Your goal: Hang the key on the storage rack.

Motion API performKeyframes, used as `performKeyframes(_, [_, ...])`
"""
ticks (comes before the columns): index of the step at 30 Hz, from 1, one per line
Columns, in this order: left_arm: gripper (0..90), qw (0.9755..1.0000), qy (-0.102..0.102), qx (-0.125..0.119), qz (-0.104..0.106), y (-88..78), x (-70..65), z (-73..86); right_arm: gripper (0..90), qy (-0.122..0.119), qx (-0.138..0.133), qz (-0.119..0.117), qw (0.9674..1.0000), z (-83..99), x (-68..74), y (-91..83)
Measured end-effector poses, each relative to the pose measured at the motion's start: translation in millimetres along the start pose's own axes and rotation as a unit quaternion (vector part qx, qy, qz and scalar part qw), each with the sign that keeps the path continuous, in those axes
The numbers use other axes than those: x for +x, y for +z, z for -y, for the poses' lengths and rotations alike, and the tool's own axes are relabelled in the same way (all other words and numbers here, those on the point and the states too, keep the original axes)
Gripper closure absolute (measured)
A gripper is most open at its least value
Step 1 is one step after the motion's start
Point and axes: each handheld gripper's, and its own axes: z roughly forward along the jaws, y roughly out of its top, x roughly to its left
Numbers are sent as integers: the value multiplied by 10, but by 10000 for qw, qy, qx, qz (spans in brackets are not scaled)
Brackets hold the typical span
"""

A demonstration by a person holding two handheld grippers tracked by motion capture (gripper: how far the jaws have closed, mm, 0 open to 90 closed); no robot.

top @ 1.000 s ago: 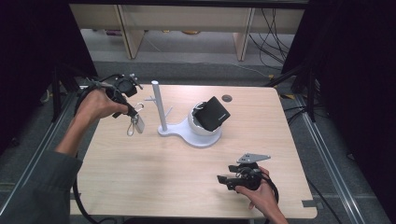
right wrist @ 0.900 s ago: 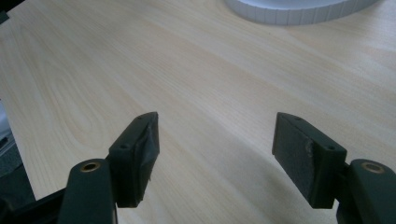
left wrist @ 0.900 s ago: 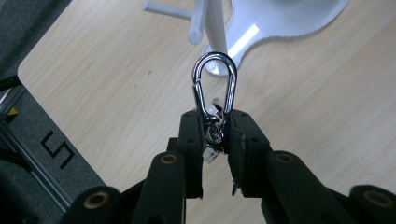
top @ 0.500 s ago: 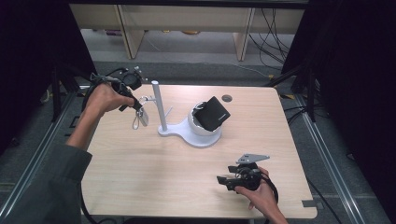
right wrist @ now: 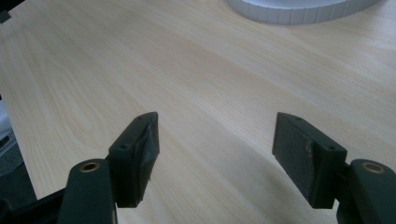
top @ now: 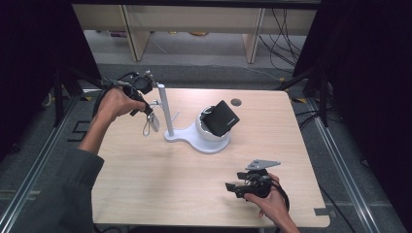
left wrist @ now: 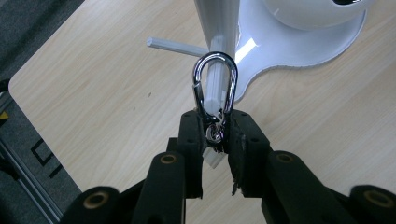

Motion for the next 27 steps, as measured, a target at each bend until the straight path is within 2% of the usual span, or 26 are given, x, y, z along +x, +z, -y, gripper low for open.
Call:
performKeyframes(1, [751, 10000, 16, -3, -1, 11, 0, -7, 327, -97, -26, -10, 9999, 3, -11, 2])
performKeyframes(3, [750, 10000, 7, -38, -6, 33, -2, -15, 327, -140, -68, 38, 9999, -1, -24, 2])
performKeyframes(4, [749, 10000, 7, -38, -6, 33, -2, -15, 327, -75, -95, -46, 9999, -1, -19, 15])
performKeyframes(5, [748, 10000, 47, 8, -4, 58, -3, -20, 327, -107, -44, 23, 9999, -3, -20, 8])
performKeyframes(6, [746, 10000, -24, -39, 5, 74, -10, -21, 327, 9, 10, -18, 10000, 3, 3, 2])
performKeyframes(8, [693, 9998, -79, -167, -22, 80, 21, -27, 327, -67, -25, -35, 10000, 2, -7, 4])
performKeyframes(10, [655, 9999, -45, -137, -62, 78, 38, -15, 325, -128, -60, 31, 9999, -5, -22, 8])
performKeyframes(11, [642, 9999, -80, -119, -35, 77, 33, -7, 325, -3, -5, 3, 10000, 2, 1, 5])
performKeyframes(13, [619, 9999, -53, -153, -44, 57, 44, 8, 325, -99, -15, -29, 9999, 4, -10, 5])
performKeyframes(14, [614, 9997, -102, -217, -63, 46, 49, 22, 325, -55, -25, -40, 10000, 1, -7, 8])
performKeyframes(15, [609, 9997, -102, -217, -63, 46, 49, 22, 325, -128, -58, 32, 9999, -5, -23, 10])
performKeyframes(17, [597, 9998, -97, -175, 6, 29, 51, 58, 324, -99, -22, 15, 9999, -1, -16, 11])
performKeyframes(19, [580, 9998, -97, -175, -19, 24, 49, 68, 324, -68, -8, -9, 10000, 5, -4, 9])
performKeyframes(20, [577, 9996, -150, -238, -12, 16, 53, 96, 324, 8, -6, 7, 10000, 1, 0, 8])
performKeyframes(21, [568, 9997, -140, -195, 7, 12, 58, 112, 325, -40, -29, -20, 10000, -2, -12, 16])
performKeyframes(25, [495, 9995, -236, -185, 75, 17, 58, 161, 324, -114, -51, 21, 9999, -2, -21, 9])
performKeyframes(27, [448, 9994, -256, -229, 100, 12, 56, 183, 324, -19, -27, -12, 10000, -3, -11, 14])
